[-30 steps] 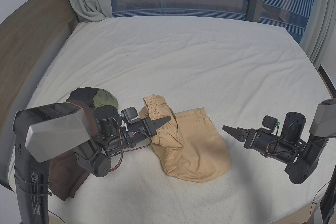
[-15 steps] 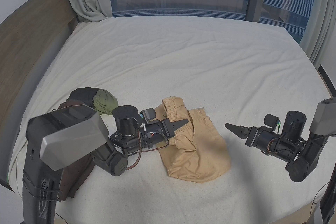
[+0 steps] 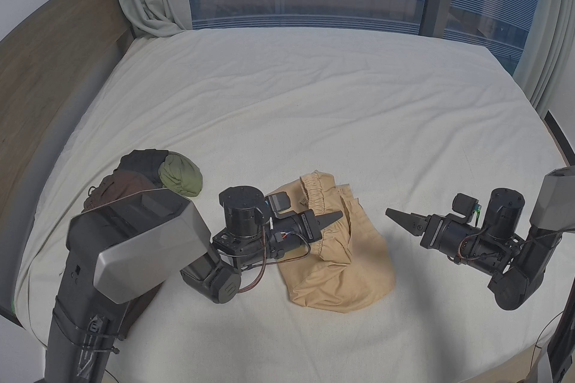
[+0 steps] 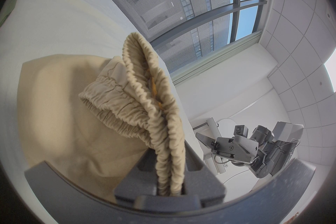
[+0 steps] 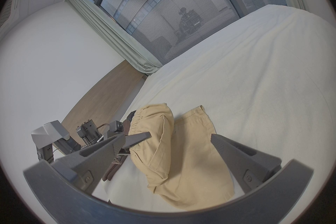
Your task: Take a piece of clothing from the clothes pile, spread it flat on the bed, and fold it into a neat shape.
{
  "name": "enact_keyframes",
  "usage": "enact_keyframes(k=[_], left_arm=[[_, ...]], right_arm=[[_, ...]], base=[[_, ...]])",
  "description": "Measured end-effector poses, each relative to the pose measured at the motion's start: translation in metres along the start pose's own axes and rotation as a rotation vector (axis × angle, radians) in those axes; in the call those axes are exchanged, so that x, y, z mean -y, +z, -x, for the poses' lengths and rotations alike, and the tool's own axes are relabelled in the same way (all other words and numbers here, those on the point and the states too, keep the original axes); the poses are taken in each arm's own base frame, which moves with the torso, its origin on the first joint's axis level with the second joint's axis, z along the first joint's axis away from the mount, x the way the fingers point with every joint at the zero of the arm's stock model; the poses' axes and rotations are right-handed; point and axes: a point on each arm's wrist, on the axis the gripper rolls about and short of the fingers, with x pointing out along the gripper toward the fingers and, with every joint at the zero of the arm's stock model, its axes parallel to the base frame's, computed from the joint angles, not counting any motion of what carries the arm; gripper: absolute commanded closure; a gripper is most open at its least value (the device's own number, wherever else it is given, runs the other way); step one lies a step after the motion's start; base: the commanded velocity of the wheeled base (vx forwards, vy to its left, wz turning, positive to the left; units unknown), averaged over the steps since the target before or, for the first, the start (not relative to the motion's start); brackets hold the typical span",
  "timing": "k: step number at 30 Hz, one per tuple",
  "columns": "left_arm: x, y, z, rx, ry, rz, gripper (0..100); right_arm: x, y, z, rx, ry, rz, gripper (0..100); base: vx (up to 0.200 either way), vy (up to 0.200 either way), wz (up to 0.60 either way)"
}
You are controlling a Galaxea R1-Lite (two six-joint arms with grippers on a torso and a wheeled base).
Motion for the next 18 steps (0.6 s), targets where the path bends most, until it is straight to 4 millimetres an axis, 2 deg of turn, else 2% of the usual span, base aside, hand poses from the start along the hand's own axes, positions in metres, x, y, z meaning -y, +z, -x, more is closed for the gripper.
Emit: enact_keyframes(k=[10,11,18], left_arm=[[-0.0065,-0.0054,-0.0028,-0.001,0.017,0.006,100],[-0.0071,-0.0055,-0.0031,0.000,0.018,0.005,0],[-0.0105,-0.0063,-0.0038,0.002,0.022,0.003,0]], right_arm=[[0.0000,0.0001,-0.0001,0.000,0.000,0.000,0],[0.0000,0.0001,-0.0001,0.000,0.000,0.000,0],[-0.0001,-0.0004,-0.0002,-0.002,0.000,0.000,0]], base=[[0.000,0.000,0.00],[0.000,0.000,0.00],[0.000,0.000,0.00]])
